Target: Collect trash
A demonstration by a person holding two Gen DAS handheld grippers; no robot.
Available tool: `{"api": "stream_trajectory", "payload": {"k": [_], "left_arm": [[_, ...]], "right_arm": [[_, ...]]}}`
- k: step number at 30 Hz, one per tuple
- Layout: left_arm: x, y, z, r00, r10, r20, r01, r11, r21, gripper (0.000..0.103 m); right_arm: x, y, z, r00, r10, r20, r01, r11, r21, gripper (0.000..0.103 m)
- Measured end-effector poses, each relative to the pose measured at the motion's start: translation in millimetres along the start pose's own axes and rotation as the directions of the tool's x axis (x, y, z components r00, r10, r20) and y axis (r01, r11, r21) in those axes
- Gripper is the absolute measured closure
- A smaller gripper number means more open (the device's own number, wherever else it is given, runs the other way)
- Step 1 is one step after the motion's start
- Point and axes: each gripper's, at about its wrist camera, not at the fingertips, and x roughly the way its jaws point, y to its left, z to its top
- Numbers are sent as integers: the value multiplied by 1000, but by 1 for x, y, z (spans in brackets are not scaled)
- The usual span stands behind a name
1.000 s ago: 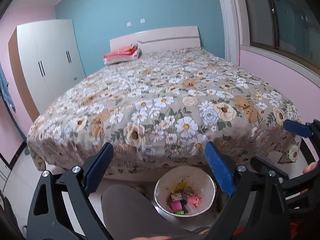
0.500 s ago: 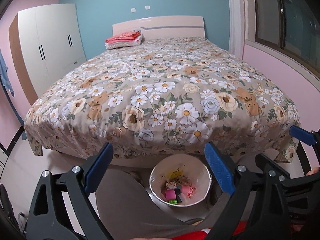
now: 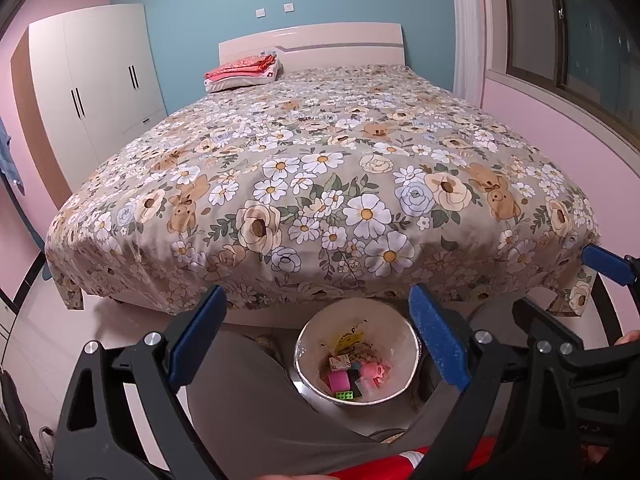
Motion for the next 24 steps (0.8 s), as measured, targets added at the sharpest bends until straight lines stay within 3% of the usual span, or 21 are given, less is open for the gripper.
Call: {"api": "stream_trajectory", "payload": {"k": [24], "left_arm": [[0,1,-1,1000,1,-2,-1,1000,2,12]], "right_arm": [[1,0,-2,1000,3,-3,-3,1000,2,4]]}}
